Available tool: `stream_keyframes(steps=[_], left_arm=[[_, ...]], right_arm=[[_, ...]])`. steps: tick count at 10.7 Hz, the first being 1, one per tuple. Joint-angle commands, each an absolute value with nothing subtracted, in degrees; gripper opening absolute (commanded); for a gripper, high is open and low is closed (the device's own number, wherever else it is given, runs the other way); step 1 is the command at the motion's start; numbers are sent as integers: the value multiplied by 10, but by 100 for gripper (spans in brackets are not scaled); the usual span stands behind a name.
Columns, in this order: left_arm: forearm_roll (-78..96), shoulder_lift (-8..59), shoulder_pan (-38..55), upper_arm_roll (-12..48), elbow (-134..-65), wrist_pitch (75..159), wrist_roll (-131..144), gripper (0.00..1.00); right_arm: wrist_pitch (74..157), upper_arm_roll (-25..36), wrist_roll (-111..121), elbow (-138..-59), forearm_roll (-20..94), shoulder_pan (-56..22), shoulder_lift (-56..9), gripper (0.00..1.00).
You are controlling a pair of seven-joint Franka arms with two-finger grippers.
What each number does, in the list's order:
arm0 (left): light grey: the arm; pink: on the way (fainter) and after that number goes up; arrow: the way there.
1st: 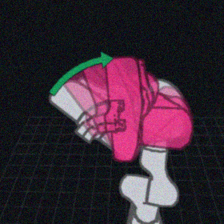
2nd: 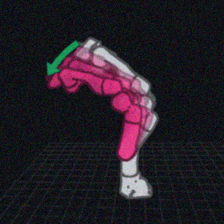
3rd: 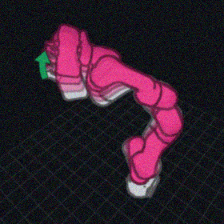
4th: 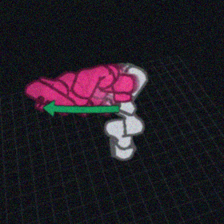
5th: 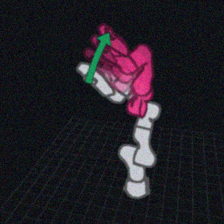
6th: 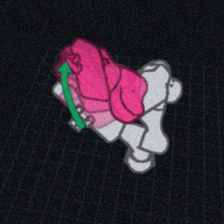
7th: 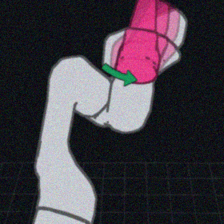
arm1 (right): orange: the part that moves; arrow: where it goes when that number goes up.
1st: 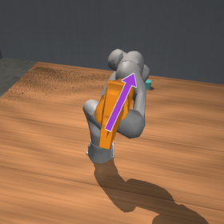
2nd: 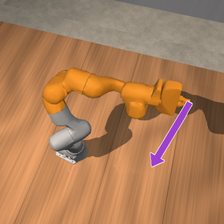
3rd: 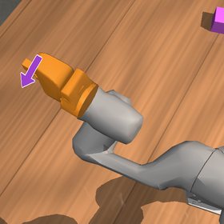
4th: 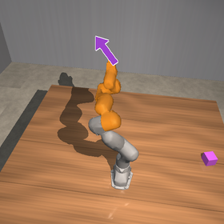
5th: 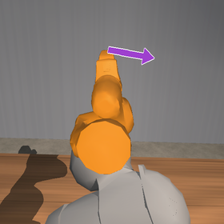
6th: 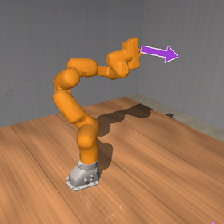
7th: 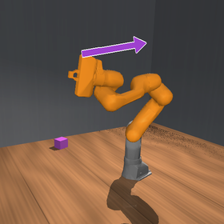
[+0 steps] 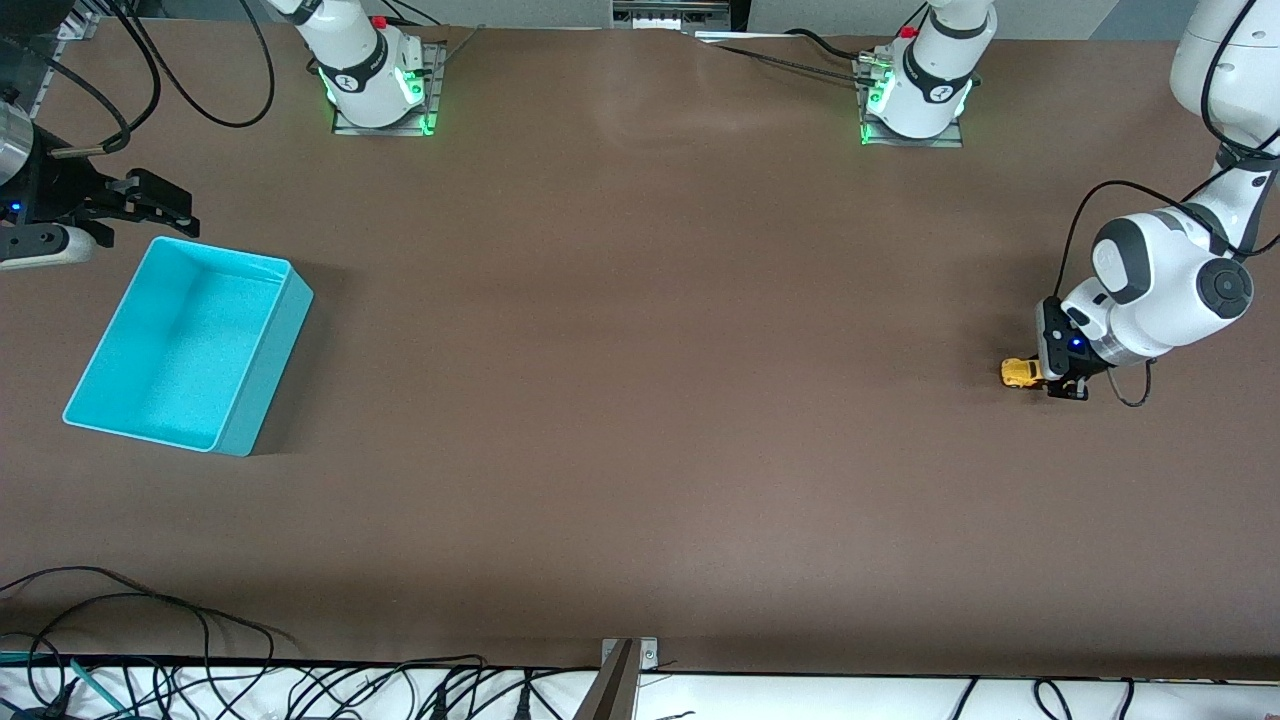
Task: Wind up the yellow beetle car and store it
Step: 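Drag the car backward along the table with the left gripper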
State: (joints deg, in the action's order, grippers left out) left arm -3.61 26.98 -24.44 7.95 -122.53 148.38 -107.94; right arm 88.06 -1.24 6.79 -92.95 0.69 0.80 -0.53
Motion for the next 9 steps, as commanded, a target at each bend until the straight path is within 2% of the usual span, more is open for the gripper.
stream_keyframes(steps=[1,9], left_arm=[[-47,301,-264,80,-1195,1484,-1112,14],[-47,301,-273,80,-1192,1484,-1120,16]], right_arm=[[875,-14,70,-918,-2,8,-11,100],[875,-14,70,-918,-2,8,-13,100]])
